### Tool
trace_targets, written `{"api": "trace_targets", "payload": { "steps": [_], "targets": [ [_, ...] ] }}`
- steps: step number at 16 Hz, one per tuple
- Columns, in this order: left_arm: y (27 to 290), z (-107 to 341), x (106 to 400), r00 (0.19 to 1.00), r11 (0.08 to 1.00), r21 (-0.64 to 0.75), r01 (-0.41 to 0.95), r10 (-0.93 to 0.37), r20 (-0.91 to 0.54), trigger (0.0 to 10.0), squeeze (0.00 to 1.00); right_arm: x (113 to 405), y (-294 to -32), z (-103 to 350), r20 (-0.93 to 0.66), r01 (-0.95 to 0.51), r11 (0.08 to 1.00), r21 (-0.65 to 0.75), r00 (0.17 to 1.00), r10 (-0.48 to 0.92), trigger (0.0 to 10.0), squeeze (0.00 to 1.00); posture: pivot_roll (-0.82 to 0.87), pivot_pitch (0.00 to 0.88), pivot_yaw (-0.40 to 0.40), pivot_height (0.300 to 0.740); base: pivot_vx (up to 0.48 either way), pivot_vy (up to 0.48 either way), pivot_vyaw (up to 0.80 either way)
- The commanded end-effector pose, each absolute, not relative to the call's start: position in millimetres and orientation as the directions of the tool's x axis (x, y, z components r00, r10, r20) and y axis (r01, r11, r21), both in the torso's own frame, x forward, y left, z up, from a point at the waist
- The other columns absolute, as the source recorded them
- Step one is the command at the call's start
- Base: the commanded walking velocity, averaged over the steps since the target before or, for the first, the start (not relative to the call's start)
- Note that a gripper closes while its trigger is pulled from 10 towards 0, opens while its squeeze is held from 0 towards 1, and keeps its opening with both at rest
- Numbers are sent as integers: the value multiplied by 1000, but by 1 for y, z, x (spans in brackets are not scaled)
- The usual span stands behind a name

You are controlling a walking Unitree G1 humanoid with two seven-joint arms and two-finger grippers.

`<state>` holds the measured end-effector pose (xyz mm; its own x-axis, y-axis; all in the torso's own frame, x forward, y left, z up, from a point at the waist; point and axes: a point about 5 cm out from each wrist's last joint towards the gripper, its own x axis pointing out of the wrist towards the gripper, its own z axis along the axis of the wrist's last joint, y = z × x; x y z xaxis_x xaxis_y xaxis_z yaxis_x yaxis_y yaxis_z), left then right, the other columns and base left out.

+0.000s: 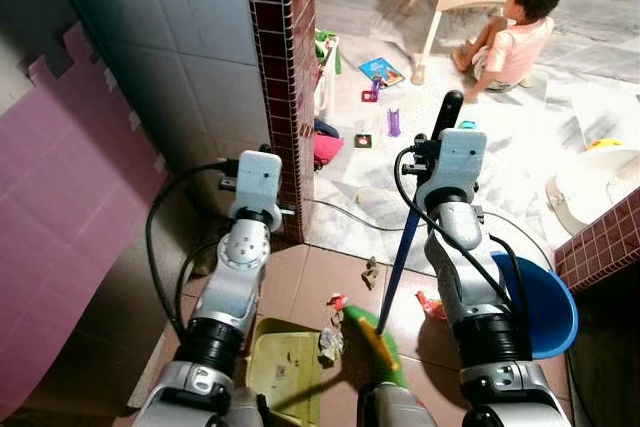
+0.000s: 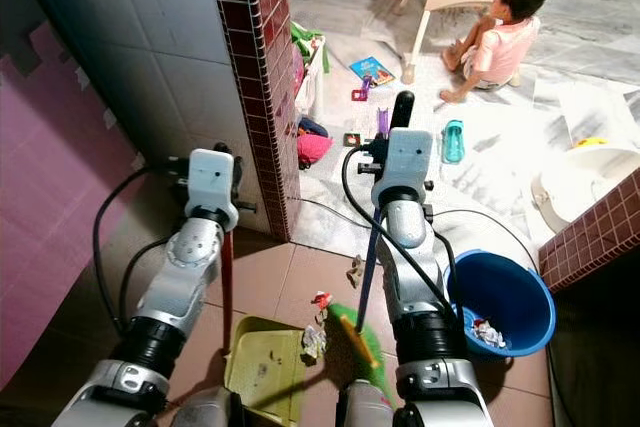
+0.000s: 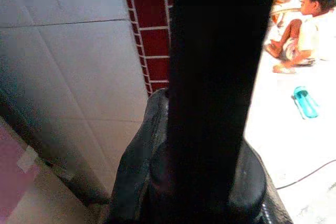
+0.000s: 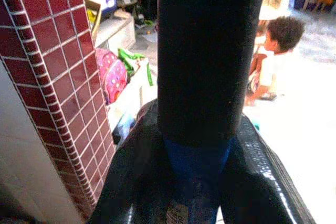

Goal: Sweep floor

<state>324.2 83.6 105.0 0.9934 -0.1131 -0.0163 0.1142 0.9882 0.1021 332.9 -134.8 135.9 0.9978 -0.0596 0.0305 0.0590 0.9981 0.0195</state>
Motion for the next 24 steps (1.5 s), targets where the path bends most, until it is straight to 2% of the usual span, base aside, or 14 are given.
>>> {"api": "trace_targets", "payload": {
  "steps": [1,3,7,10,12,15,17,19,22,24],
  "targets": [
    [80,105,325,992,988,92,124,-124,-15,10000,0,336,-130,137,5,59,995,82,998,-60,10000,0,-99,74,26,740,0,0,0],
    [76,104,325,992,988,81,128,-127,-16,10000,0,338,-122,130,-100,40,960,276,995,-13,10000,0,-98,76,26,740,0,0,0],
    [74,102,326,992,990,57,125,-124,-29,10000,0,345,-117,138,-120,-17,879,476,989,85,10000,0,-103,75,24,740,0,0,0],
    [74,102,327,991,991,28,128,-127,-31,10000,0,348,-121,155,-26,-139,917,375,987,160,10000,0,-105,73,23,740,0,0,0],
    [75,105,328,992,992,-39,120,-121,-36,10000,0,343,-116,173,104,-294,878,377,956,276,10000,0,-106,73,23,740,0,0,0],
    [74,105,329,989,990,-27,142,-143,-36,10000,0,348,-124,195,180,-297,902,315,951,250,10000,0,-107,73,29,740,0,0,0],
    [73,104,328,986,987,-36,159,-161,-37,10000,0,349,-130,207,241,-286,938,196,941,236,10000,0,-109,73,31,740,0,0,0],
    [72,105,328,988,987,-56,151,-153,-27,10000,0,350,-136,207,249,-248,954,169,947,202,10000,0,-109,73,31,740,0,0,0],
    [68,112,325,975,970,-100,223,-221,39,10000,0,350,-145,210,277,-111,993,49,956,93,10000,0,-109,71,30,740,0,0,0],
    [69,111,322,973,968,-102,229,-225,47,10000,0,350,-142,214,298,-154,987,34,945,137,10000,0,-109,71,30,740,0,0,0]
  ]
}}
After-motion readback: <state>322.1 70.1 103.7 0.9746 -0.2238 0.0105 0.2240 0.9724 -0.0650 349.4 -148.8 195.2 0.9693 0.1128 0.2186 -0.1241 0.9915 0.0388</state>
